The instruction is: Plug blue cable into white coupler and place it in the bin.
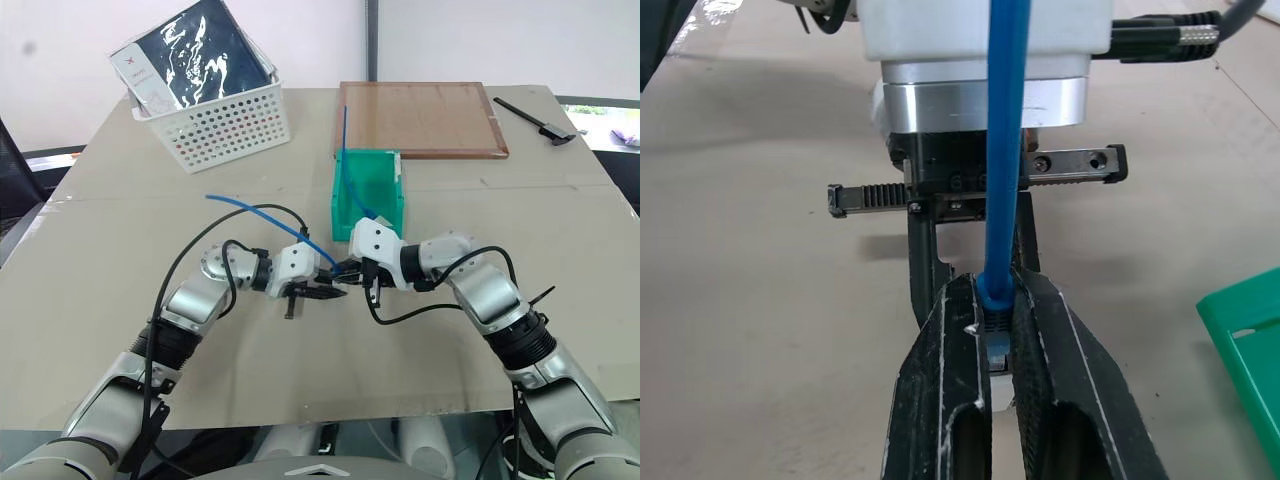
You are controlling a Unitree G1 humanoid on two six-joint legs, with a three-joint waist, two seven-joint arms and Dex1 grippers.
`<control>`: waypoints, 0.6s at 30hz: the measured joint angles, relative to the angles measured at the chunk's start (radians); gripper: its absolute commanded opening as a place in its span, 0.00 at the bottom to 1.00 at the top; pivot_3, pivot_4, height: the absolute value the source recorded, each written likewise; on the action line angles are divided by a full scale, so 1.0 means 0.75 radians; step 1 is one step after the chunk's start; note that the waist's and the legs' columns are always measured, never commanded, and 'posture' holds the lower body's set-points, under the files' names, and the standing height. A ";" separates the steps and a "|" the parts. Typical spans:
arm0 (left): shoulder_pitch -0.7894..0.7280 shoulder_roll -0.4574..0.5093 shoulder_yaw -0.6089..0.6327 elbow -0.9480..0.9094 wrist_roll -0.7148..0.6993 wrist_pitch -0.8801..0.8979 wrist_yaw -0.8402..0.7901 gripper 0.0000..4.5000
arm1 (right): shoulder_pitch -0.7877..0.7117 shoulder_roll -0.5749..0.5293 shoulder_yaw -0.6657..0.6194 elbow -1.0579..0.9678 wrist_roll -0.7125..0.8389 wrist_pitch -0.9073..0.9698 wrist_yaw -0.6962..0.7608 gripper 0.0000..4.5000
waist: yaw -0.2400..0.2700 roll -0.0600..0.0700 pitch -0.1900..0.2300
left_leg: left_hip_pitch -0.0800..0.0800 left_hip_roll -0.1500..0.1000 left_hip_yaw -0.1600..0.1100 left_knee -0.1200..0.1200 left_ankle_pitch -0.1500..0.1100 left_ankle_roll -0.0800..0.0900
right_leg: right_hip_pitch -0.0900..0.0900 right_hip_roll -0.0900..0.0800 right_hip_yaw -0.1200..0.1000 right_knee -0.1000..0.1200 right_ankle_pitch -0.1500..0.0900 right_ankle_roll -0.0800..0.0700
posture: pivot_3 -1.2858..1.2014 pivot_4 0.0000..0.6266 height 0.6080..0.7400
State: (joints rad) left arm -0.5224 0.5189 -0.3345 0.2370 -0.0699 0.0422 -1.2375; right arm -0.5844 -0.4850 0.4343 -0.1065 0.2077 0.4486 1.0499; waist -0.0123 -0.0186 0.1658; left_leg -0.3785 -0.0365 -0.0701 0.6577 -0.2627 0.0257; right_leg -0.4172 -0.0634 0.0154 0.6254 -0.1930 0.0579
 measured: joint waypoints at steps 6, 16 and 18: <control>0.000 -0.005 0.000 0.005 0.009 -0.007 0.002 0.07 | -0.043 0.024 0.010 0.084 -0.011 -0.009 0.048 0.00 | 0.000 0.000 -0.004 | 0.001 0.000 -0.001 0.000 0.000 0.000 | 0.001 0.000 0.000 0.000 0.000 0.000 | 0.52 0.24 1.00; 0.003 -0.025 -0.003 0.029 0.019 -0.001 0.016 0.07 | -0.003 0.036 0.011 0.168 -0.054 -0.143 0.058 0.00 | 0.001 0.002 -0.020 | 0.006 -0.001 -0.003 0.000 0.000 0.000 | 0.008 0.000 -0.002 -0.001 0.000 0.000 | 0.52 0.24 1.00; 0.008 -0.025 0.002 0.029 0.017 0.009 0.020 0.07 | 0.024 0.068 -0.018 0.177 -0.059 -0.175 0.015 0.00 | 0.000 0.001 -0.023 | 0.009 -0.001 -0.003 0.000 0.000 0.000 | 0.010 0.000 -0.002 0.000 0.000 0.000 | 0.52 0.24 1.00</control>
State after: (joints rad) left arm -0.5161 0.5004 -0.3333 0.2591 -0.0572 0.0491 -1.2227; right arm -0.5668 -0.4337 0.4209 0.0266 0.1631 0.3173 1.0611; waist -0.0124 -0.0179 0.1489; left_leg -0.3719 -0.0375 -0.0722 0.6578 -0.2627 0.0258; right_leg -0.4097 -0.0635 0.0142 0.6251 -0.1933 0.0580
